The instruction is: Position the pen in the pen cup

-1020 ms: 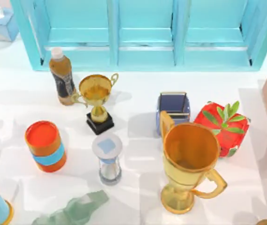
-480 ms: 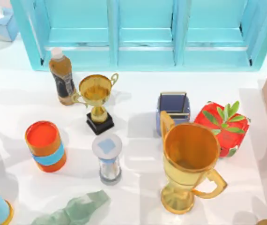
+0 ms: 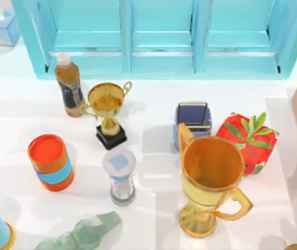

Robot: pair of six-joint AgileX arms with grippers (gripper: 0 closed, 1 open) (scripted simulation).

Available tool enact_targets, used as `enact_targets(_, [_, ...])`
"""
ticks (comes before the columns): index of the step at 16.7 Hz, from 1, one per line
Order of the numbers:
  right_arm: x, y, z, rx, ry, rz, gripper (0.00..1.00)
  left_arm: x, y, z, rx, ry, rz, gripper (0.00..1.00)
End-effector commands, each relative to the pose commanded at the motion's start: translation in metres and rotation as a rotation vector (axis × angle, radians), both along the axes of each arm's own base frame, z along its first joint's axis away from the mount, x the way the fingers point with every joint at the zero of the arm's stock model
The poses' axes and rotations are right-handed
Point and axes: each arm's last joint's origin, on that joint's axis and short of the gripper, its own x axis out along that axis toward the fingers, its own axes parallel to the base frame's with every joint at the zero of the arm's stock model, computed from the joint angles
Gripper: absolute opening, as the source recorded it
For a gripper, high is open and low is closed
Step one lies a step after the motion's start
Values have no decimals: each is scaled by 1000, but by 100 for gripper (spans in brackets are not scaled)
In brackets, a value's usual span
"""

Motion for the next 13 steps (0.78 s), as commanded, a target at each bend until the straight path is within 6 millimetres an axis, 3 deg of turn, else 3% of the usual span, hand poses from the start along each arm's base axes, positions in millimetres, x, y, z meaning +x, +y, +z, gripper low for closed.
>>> enact_targets(5, [0,0,0,0,0,0,100,4,-2,-4,0,1,-2,100])
enact_targets(13, [0,0,0,0,0,0,100,53,-21,-74,2,-3,0,100])
